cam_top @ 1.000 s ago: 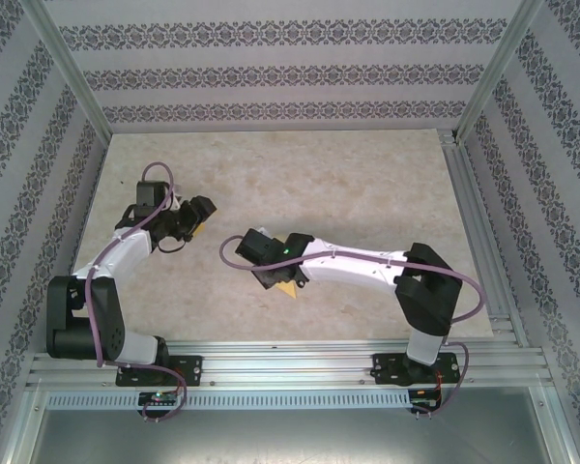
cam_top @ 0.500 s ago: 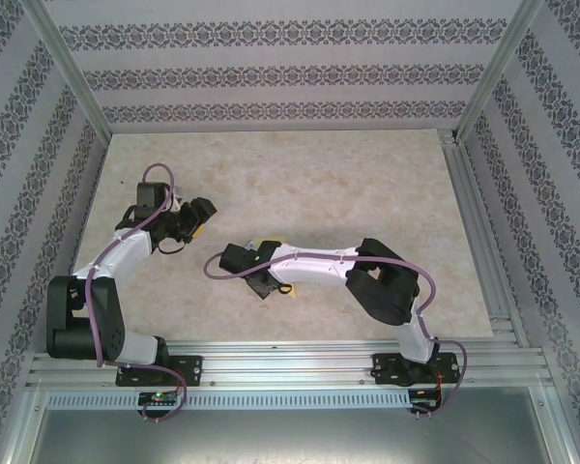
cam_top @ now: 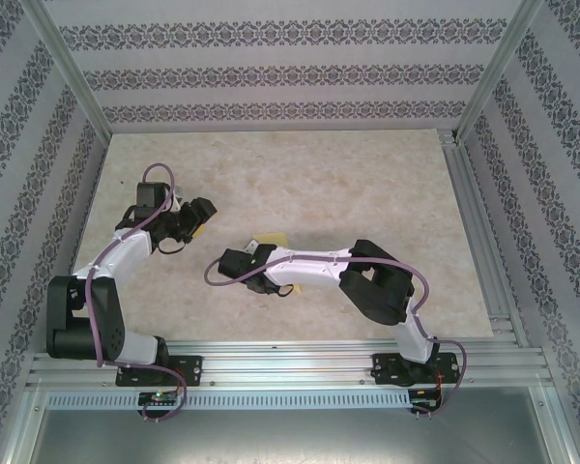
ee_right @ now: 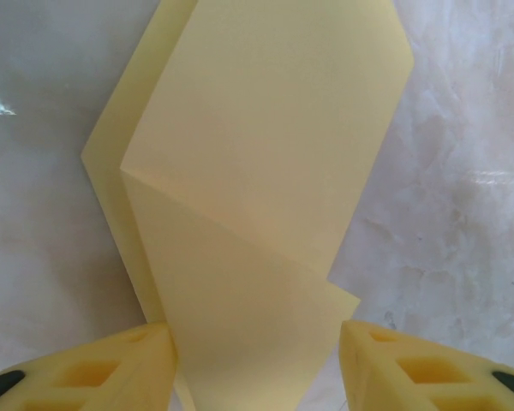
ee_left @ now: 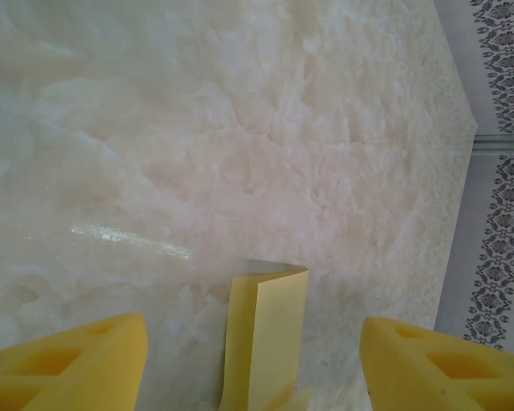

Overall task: Fold a paper plane with a square sheet of paper (pick it up from the middle)
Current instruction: Fourth fold the wing at the center of the table.

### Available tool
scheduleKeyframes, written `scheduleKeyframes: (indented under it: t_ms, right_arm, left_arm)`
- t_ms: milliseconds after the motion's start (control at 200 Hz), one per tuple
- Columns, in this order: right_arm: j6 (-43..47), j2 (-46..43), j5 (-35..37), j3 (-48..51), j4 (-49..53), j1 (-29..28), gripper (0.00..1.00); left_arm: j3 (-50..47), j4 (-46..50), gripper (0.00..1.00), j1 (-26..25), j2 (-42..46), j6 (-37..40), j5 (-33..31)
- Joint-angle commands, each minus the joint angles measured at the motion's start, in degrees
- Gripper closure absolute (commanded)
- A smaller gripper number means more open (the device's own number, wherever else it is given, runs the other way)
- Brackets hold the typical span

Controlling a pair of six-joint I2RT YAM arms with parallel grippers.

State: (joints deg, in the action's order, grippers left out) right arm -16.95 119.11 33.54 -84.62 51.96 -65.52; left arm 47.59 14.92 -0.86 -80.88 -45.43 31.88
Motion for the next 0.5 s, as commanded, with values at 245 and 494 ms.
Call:
scheduleKeyframes:
  t_ms: [245,494]
  right_arm:
    - [-1.96,-3.18,2.23,3.57,-2.61,0.44,0.73]
    - [-1.77,-4.64,-1.31,5.04,-4.56,1.68,0.91]
  left_arm:
    - [1.80,1.83,0.32,0.07,0.01,0.78,0.51]
    - [2.13,0.94,0.32,-0.43,-0.94,0.27,1.38]
